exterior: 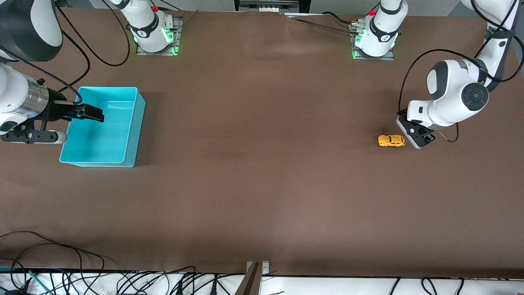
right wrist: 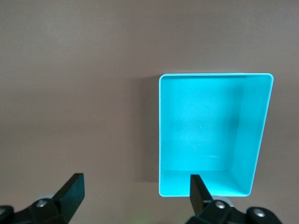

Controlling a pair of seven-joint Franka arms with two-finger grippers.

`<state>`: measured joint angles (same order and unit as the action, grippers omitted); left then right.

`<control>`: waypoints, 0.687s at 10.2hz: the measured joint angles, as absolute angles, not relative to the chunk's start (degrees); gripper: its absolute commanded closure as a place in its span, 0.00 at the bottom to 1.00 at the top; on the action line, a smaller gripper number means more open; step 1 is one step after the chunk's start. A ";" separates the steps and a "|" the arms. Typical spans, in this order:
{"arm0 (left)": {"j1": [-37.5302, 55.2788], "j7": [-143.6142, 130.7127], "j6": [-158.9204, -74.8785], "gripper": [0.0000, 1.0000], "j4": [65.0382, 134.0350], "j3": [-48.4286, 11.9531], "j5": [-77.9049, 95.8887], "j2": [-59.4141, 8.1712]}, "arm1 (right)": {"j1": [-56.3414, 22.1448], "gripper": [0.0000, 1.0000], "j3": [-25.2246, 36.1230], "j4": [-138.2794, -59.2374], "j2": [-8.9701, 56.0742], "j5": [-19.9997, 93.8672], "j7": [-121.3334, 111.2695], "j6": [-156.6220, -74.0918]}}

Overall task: Wind up and store yellow beetle car
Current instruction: 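Reach the left gripper over the yellow beetle car, then lower the left gripper and grasp the yellow car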

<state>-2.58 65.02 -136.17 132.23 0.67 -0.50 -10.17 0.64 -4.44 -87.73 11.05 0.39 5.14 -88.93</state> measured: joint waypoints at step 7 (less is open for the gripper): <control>-2.44 88.18 -146.34 0.00 132.30 0.51 -0.57 -18.70 | 0.64 0.00 -4.44 -87.73 11.07 0.40 5.15 -88.93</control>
